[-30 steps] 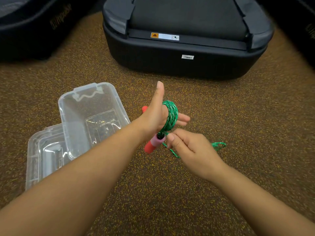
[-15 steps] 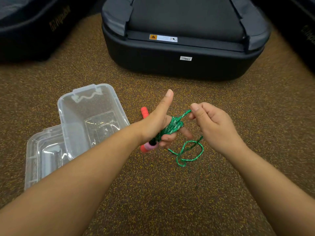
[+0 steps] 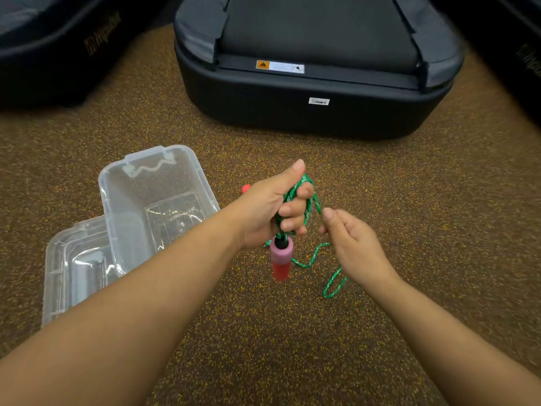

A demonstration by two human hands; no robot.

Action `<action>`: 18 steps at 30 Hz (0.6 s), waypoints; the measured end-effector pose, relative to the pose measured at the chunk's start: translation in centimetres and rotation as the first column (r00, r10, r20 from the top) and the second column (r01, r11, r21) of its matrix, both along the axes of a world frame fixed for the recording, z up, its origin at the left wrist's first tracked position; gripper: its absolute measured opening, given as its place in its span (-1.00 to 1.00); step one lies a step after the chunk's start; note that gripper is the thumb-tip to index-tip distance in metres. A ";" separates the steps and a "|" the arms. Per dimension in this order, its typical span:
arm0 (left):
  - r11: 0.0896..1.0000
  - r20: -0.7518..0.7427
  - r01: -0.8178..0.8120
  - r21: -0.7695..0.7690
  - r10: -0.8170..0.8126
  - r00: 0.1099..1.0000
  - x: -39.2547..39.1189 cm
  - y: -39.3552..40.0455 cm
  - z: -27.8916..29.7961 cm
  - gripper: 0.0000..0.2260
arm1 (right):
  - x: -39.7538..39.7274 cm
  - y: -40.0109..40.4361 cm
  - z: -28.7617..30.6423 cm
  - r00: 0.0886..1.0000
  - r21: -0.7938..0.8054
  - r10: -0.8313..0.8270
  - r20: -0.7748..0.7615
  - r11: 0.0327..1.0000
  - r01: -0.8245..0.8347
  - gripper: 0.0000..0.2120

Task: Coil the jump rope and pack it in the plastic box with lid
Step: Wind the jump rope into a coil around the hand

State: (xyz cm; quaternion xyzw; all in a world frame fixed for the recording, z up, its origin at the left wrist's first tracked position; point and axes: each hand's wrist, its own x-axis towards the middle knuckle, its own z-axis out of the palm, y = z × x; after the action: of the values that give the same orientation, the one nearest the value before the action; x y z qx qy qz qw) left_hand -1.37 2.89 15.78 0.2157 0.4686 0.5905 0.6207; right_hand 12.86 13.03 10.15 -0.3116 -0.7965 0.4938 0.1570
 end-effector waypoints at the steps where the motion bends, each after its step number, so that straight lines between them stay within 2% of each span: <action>1: 0.999 0.012 -0.052 0.009 0.052 0.999 -0.1 0.1 -0.1 -0.58 | 0.1 -0.4 -0.1 1.000 -0.007 0.018 0.020 1.000 -0.018 -0.66; 4: 0.984 0.030 -0.174 0.030 0.173 0.984 -0.4 0.2 -0.3 -0.58 | 0.4 -1.3 -0.2 0.993 0.004 0.070 0.093 0.997 -0.071 -0.67; 8: 0.971 0.012 -0.237 0.036 0.237 0.971 -0.7 0.3 -0.7 -0.55 | 0.3 -2.1 -0.4 0.988 0.064 0.098 0.123 0.992 -0.106 -0.68; 11: 0.964 0.099 -0.264 -0.009 0.264 0.960 -0.7 0.3 -0.4 -0.51 | 0.3 -2.6 -0.3 0.982 0.078 0.131 0.135 0.987 -0.142 -0.69; 15: 0.959 0.118 -0.278 -0.059 0.284 0.952 -1.1 0.4 -0.2 -0.26 | 0.4 -3.0 0.2 0.969 0.118 0.186 0.160 0.971 -0.206 -0.71; 18: 0.963 0.057 -0.246 -0.109 0.253 0.966 -1.2 0.3 -0.5 -0.11 | 0.4 -3.3 1.1 0.966 0.124 0.229 0.120 0.962 -0.244 -0.72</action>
State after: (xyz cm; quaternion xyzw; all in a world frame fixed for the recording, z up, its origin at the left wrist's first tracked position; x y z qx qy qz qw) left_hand -2.61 3.22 15.26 0.1025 0.4992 0.6467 0.5674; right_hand 13.24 9.73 11.22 -0.2279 -0.8673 0.4361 0.0760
